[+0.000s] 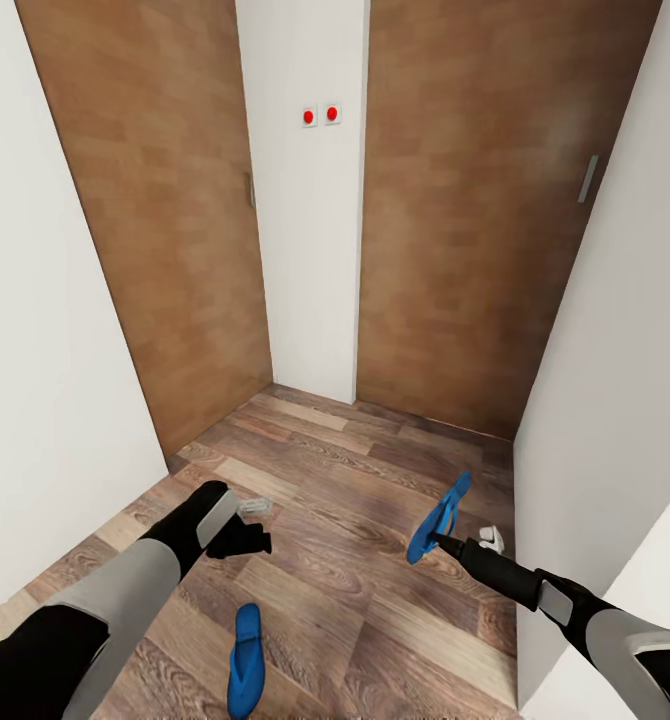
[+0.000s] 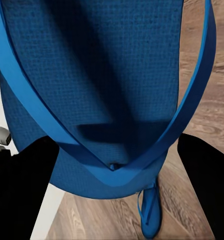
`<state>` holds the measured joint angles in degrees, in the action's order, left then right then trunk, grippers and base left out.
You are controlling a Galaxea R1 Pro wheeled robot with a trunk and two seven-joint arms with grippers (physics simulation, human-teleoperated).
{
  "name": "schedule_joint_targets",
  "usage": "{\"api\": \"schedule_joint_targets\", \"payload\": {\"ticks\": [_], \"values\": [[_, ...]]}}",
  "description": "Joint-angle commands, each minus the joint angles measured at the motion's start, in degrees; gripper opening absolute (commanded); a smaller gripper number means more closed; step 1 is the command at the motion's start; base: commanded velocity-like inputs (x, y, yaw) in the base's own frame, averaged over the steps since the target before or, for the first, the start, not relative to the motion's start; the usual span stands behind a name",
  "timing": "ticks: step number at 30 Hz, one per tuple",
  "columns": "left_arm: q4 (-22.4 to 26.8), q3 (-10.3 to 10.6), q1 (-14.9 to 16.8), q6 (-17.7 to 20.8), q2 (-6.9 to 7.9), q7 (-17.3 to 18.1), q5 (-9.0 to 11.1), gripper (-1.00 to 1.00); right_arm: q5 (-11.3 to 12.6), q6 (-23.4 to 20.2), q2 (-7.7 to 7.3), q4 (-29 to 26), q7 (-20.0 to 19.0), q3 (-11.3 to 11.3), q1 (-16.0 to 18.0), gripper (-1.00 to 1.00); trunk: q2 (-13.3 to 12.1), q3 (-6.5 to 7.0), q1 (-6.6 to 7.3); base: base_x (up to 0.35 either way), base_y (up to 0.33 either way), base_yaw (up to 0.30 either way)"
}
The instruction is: In the bedroom, move the book from the bed onto either nightstand, and place the two sandals side by side next to the bed.
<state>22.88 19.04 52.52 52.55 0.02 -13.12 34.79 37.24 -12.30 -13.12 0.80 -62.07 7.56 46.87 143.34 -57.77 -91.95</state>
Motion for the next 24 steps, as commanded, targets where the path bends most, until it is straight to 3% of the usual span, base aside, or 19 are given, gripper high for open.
{"api": "schedule_joint_targets", "payload": {"ticks": [1,8,17,22,24], "values": [[0.08,0.47,0.04,0.09,-0.02,-0.46,0.61,1.0,0.64,-0.51,0.0,0.08,-0.24,0.35,0.06,-1.0,0.05,-0.28,-0.01,0.0,0.0,0.0],[0.09,0.54,0.04,-0.06,0.28,-0.28,0.59,1.0,0.64,-0.5,0.04,0.08,-0.39,0.32,0.06,-1.0,0.14,-1.83,-0.19,0.0,0.0,0.0],[0.34,0.53,0.04,-0.56,0.82,-0.39,0.63,1.0,0.68,-0.23,-0.03,0.08,-3.3,0.35,0.06,-1.0,0.26,-3.83,-0.42,0.0,0.0,0.0],[0.39,0.52,0.04,-1.33,0.83,-0.31,0.68,1.0,0.68,0.57,-0.06,0.08,-11.04,0.35,0.06,-1.0,0.33,-4.94,-0.55,0.0,0.0,0.0],[0.4,0.54,0.04,-2.22,0.86,-0.32,0.7,1.0,0.74,2.79,-0.06,0.08,-14.06,0.32,0.06,-1.0,0.35,-5.38,-0.6,0.0,0.0,0.0]]}}
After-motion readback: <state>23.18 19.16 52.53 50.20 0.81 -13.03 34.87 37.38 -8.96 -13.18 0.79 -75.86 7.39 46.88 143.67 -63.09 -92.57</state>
